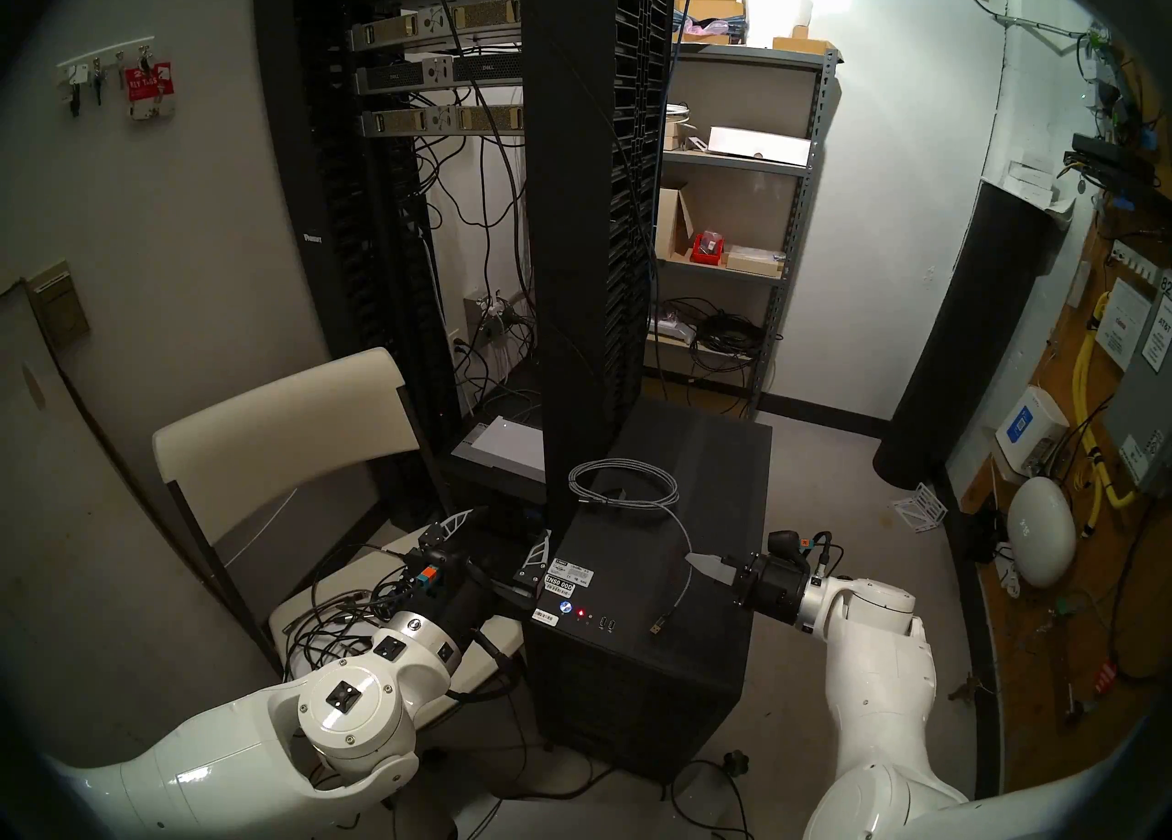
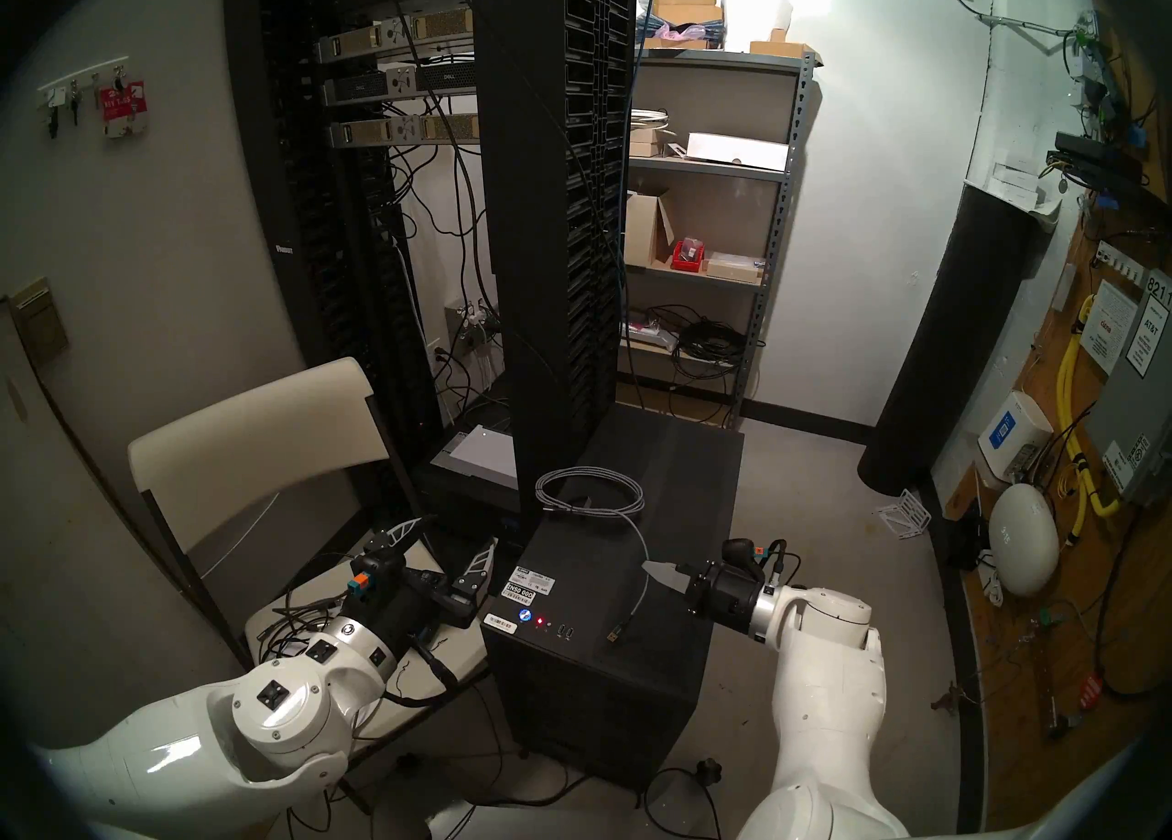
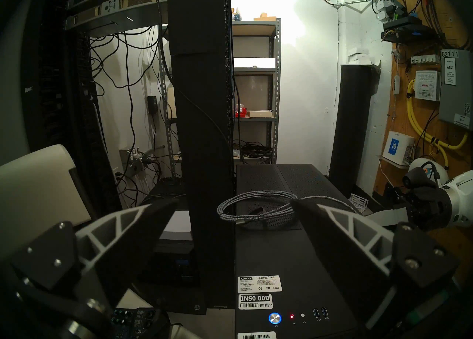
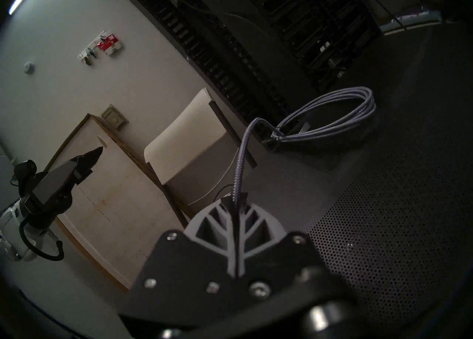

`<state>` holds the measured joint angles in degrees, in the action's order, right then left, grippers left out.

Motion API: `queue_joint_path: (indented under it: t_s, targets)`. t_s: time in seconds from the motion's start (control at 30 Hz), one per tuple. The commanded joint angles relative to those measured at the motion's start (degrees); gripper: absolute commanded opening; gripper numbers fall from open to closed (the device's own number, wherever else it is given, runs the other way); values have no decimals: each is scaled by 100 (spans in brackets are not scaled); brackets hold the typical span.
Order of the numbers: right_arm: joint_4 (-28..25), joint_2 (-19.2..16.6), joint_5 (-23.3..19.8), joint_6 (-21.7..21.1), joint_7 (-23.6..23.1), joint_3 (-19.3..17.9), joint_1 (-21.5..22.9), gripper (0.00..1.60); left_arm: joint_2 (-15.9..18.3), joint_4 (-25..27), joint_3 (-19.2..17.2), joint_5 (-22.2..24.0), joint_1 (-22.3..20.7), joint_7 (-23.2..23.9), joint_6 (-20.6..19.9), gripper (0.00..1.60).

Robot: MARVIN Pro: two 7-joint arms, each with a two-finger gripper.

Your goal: Insert the cable into the workstation's USB slot

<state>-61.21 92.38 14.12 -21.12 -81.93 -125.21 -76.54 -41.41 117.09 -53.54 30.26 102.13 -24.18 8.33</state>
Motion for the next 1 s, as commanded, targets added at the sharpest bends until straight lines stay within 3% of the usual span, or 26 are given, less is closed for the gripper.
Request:
queue_joint_path:
  t_s: [0.0, 0.2, 0.63, 0.83, 0.97]
  targets:
    - [-482, 356, -199, 2, 121, 33, -85, 0, 97, 214, 37, 113, 65, 130, -48, 160]
    - [-636, 378, -369, 36, 264, 107, -143, 0, 191, 269, 195, 202, 104, 381, -103, 160]
    - [-933, 380, -735, 34, 487, 391, -301, 0, 38, 240, 588, 372, -92, 934, -180, 160]
    - [-1017, 358, -891, 7, 547, 477, -383, 0, -28, 142, 802, 330, -215, 1323, -93, 160]
    - [-1210, 309, -1119, -49, 627, 630, -539, 0, -173, -8, 1015, 35, -312, 1482, 3, 160]
